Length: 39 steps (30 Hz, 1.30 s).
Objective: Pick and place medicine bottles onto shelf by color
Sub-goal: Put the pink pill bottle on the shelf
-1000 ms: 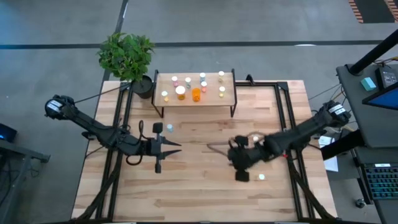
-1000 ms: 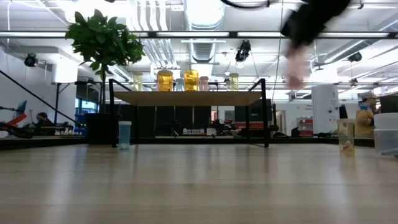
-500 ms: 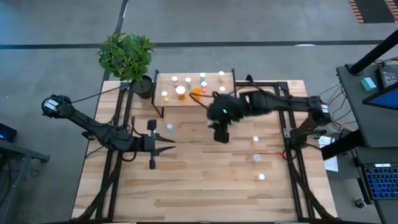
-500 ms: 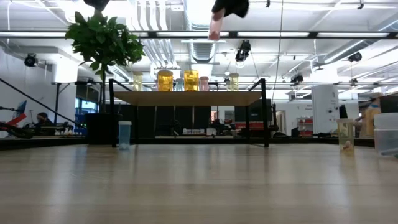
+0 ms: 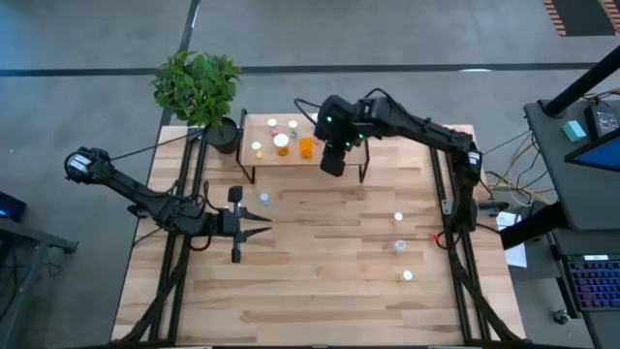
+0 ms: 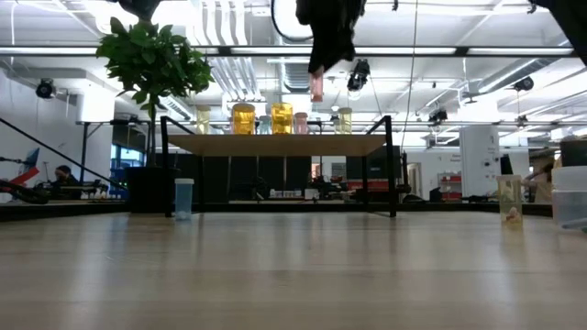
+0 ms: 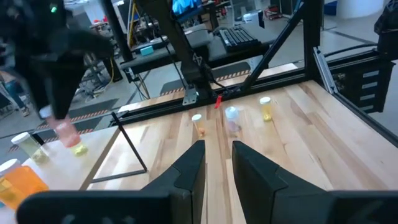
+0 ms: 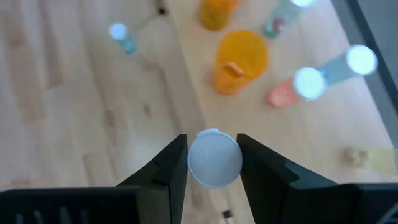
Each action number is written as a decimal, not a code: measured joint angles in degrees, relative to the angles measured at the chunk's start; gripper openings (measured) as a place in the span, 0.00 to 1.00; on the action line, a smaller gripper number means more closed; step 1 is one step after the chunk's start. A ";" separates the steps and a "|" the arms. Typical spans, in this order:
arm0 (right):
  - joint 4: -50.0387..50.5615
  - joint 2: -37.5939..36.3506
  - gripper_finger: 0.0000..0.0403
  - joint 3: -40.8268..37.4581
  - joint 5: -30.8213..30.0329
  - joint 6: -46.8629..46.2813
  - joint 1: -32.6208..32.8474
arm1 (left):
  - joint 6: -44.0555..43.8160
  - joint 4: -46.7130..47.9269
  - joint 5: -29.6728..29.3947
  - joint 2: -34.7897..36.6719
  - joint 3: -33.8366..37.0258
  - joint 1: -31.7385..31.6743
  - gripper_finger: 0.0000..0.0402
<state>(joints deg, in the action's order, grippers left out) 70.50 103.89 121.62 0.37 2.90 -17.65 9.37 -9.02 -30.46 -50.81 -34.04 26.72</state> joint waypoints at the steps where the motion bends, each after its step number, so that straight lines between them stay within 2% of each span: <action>1: -0.06 0.45 0.30 -0.04 -0.17 0.06 -0.69 | 0.00 -0.03 0.00 0.00 0.00 0.00 0.16; 14: -3.26 2.74 0.30 -5.07 -0.34 -3.04 -5.98 | 0.00 -0.15 0.00 -0.02 -0.01 0.00 0.16; 32: -6.20 2.52 0.30 -7.82 -0.36 -7.89 -6.03 | 0.04 -1.03 0.00 -0.04 0.00 0.00 0.16; 39: -7.87 2.52 0.38 -7.85 -0.41 -9.38 -6.03 | 0.04 -1.05 0.00 -0.04 -0.02 0.00 0.16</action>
<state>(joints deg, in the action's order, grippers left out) 62.63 106.41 113.77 -0.03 -6.48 -23.68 9.41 -10.07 -30.46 -50.85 -34.06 26.72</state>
